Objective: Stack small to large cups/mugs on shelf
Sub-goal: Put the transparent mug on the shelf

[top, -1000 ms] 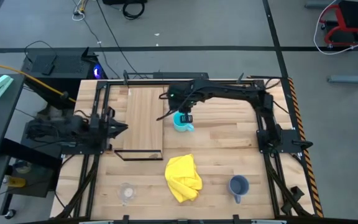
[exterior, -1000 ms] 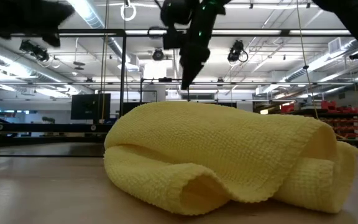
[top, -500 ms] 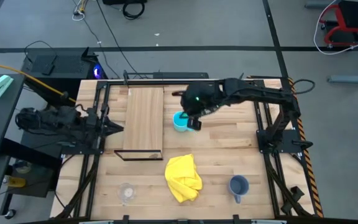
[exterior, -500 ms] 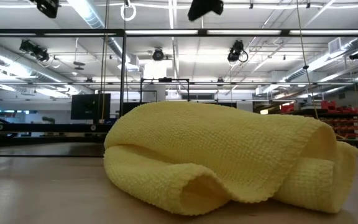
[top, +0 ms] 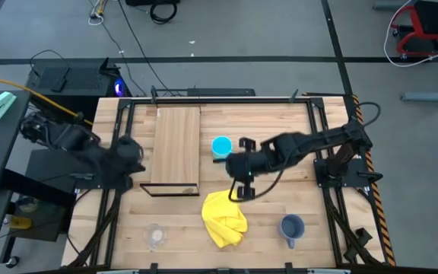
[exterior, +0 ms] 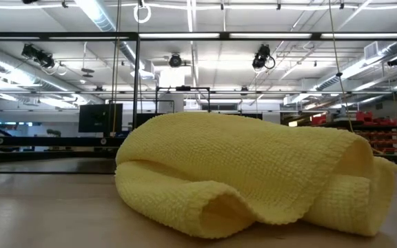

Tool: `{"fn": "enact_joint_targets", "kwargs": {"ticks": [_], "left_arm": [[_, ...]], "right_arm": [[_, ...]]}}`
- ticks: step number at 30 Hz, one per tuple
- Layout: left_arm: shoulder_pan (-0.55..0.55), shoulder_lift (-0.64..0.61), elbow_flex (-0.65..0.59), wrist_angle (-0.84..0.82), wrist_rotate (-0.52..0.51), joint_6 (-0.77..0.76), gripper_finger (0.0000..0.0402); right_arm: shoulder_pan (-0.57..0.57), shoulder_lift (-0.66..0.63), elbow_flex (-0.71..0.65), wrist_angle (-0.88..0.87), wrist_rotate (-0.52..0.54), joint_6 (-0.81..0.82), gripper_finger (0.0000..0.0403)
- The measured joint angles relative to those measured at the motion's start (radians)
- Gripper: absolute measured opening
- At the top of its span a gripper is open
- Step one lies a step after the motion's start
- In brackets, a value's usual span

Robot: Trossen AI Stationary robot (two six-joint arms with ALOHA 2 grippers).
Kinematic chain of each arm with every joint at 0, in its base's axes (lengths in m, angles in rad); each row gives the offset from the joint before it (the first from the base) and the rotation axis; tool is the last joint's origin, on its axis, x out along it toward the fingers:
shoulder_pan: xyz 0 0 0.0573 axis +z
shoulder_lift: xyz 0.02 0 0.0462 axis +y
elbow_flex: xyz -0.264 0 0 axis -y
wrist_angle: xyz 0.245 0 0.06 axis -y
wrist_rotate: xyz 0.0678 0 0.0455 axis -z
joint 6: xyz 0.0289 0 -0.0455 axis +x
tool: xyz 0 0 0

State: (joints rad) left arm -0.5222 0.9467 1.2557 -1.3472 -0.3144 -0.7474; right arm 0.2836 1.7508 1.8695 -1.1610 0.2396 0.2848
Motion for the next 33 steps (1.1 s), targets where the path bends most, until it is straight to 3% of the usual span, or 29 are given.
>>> {"fn": "enact_joint_targets", "kwargs": {"ticks": [5,11,17,23,29,33], "left_arm": [[-0.19,0.151,0.116,-0.224,0.004,-0.321,0.0017],[-0.405,0.241,0.205,-0.223,-0.017,-0.601,0.0006],[-0.545,0.304,0.145,-0.203,-0.015,-0.855,0.0019],[-0.596,0.433,0.078,-0.11,-0.01,-0.947,0.0025],[-0.588,0.555,0.061,0.088,0.044,-0.865,0.0026],[-0.56,0.606,0.061,0.098,0.076,-0.865,0.0041]], "right_arm": [[0.053,0.0,-0.082,-0.002,0.01,0.068,0.007],[0.087,0.0,-0.147,0.0,0.014,0.146,0.007],[0.126,0.0,-0.179,0.001,0.014,0.236,0.007],[0.175,0.0,-0.179,0.019,0.031,0.307,0.007],[0.21,0.0,-0.179,0.051,0.033,0.376,0.007],[0.219,0.0,-0.179,0.075,0.036,0.378,0.007]]}}
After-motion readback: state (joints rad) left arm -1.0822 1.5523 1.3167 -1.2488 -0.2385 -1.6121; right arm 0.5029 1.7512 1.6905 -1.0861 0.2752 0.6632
